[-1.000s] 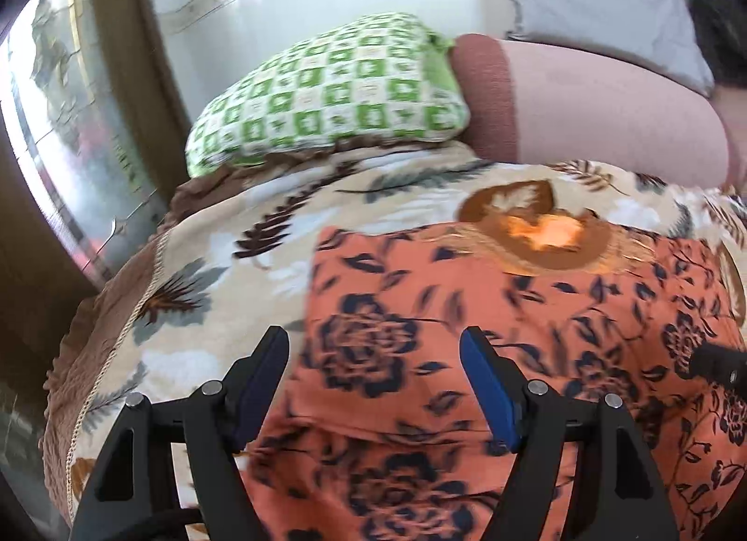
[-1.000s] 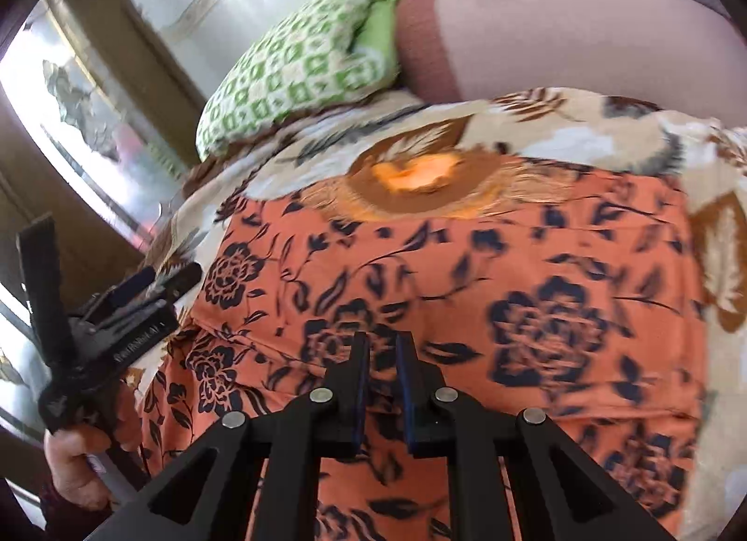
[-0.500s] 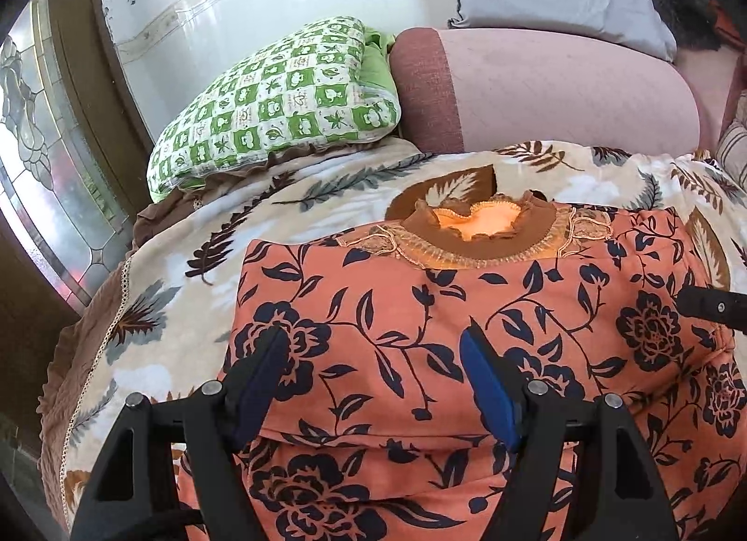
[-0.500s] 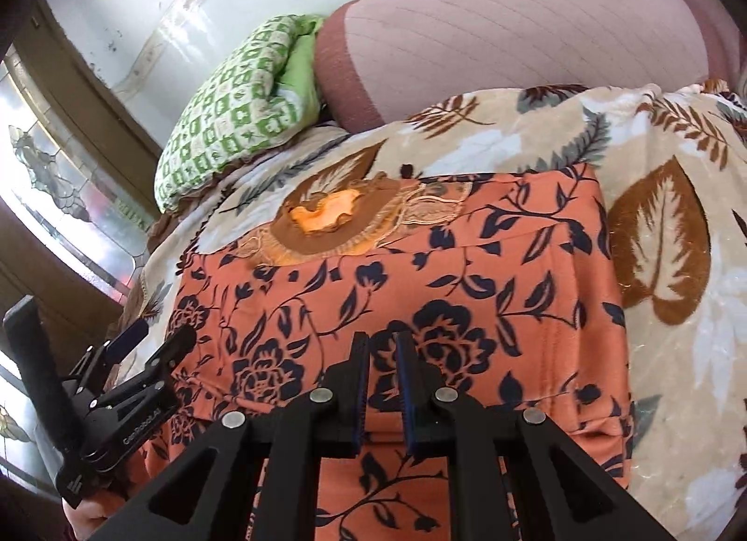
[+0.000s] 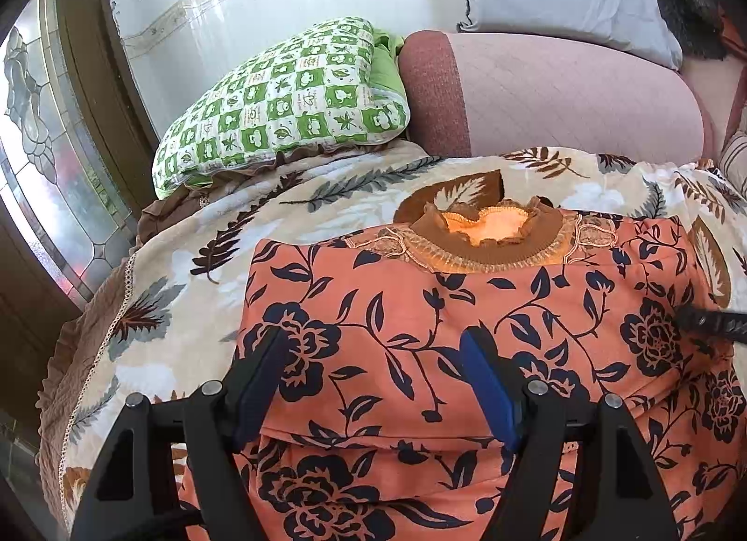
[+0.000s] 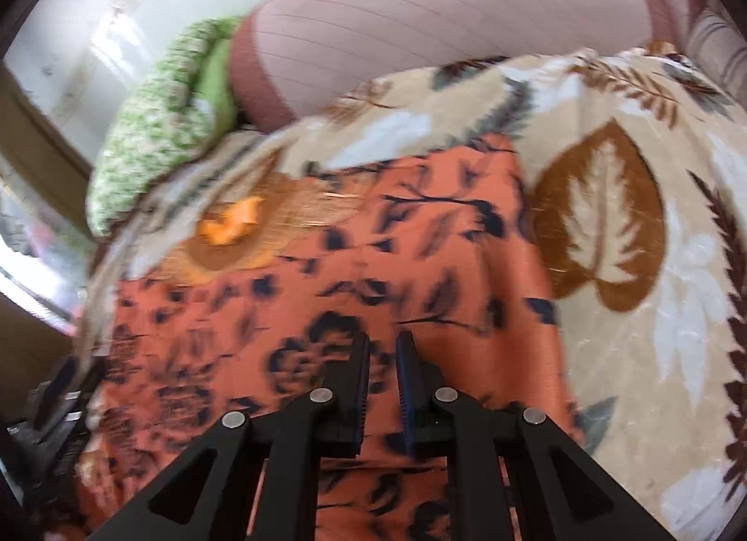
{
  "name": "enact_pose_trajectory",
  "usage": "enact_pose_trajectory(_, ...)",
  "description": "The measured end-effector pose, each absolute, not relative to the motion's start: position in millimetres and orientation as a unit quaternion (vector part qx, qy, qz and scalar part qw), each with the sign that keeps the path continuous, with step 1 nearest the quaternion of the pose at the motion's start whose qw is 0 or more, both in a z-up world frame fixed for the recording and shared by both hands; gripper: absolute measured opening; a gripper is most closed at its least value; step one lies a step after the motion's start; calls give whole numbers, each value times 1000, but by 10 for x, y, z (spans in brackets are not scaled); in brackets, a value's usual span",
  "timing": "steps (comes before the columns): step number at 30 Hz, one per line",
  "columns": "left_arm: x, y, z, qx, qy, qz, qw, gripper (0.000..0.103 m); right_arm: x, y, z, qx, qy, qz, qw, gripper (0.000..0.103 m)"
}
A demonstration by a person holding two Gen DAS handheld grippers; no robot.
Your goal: Fold small clothes
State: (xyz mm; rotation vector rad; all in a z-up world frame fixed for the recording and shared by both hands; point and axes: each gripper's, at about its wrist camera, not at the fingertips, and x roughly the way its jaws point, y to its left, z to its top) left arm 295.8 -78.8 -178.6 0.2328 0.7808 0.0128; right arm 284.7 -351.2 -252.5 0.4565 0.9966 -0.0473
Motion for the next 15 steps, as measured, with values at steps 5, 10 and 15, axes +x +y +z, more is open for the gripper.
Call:
enact_pose_trajectory(5,2876,-777,-1734,116,373,6,921,76,2842,-3552,-2564,224,488,-24,844,14)
enact_pose_trajectory(10,2776,-743,-1658,114,366,7,924,76,2690,-3508,-2417,218,471,-32,855,14)
enact_pose_trajectory(15,2665,-705,-1578,117,357,12,927,76,2640,-3589,-2561,228,481,-54,845,14)
